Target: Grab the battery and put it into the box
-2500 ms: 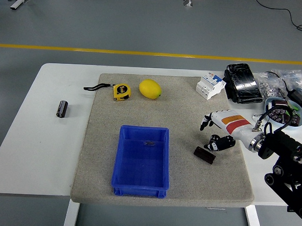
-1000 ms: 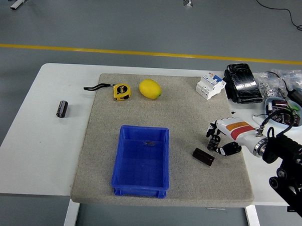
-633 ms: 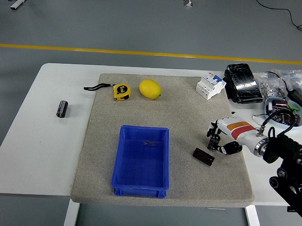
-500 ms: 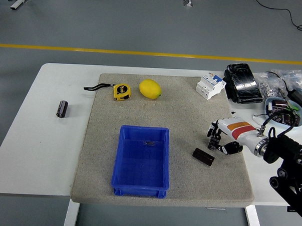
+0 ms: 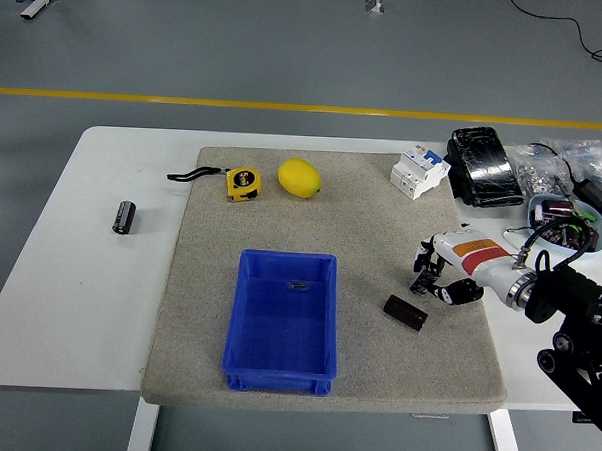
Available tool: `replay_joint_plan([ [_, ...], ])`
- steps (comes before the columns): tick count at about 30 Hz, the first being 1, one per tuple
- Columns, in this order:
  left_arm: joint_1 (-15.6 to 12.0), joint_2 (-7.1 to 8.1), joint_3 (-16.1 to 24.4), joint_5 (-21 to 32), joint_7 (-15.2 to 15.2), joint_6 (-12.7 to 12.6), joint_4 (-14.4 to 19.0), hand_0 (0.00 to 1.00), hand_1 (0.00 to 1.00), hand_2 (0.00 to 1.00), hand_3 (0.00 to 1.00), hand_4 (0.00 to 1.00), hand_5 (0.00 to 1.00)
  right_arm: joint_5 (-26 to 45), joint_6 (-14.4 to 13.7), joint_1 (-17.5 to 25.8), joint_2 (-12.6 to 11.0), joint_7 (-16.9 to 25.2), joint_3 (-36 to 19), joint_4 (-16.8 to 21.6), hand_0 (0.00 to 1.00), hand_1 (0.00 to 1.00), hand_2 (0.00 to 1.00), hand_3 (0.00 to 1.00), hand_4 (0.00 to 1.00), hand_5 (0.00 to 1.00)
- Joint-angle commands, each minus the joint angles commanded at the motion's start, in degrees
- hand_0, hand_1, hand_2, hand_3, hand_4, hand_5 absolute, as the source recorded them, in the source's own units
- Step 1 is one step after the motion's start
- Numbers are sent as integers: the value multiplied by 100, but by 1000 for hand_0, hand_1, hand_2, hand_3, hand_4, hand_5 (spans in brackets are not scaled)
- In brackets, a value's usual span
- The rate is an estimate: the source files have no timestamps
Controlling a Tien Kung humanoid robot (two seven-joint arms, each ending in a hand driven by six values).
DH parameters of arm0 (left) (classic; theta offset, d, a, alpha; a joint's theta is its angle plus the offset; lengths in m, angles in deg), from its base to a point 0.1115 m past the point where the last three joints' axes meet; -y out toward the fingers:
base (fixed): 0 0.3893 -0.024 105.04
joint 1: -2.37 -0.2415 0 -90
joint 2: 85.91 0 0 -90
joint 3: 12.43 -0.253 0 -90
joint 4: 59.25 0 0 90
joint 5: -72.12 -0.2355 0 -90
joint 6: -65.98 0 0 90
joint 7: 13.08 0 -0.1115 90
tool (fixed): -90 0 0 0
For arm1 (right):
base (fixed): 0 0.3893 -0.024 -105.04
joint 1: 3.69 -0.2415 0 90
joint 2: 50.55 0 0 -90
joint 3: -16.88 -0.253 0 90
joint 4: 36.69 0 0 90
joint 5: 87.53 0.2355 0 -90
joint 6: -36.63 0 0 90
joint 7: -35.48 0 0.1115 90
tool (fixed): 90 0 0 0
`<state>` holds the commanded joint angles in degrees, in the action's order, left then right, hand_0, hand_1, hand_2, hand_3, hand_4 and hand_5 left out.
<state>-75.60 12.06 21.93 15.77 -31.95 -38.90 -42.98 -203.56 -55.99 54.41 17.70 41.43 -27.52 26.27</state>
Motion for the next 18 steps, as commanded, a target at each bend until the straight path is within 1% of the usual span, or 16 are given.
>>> replay_joint_plan([
  [5,6,5,-7,17,5,-5,-1,610,550,604,617,614,678,-19,8,-1,-13,-8,-15,50,496,423,465,465,728,2],
  [9,9,11,-12,24,7,-5,-1,610,550,604,617,614,678,-96,37,-8,-47,-46,-63,262,496,423,465,465,728,2],
  [15,2,13,0,0,-4,3,1,610,550,603,618,613,677,-315,176,-76,-63,-107,-175,868,502,422,463,464,724,2],
  [18,-8,21,13,-22,-14,7,0,610,547,603,617,614,679,-401,237,-149,-68,-141,-183,1249,503,422,463,461,721,2],
])
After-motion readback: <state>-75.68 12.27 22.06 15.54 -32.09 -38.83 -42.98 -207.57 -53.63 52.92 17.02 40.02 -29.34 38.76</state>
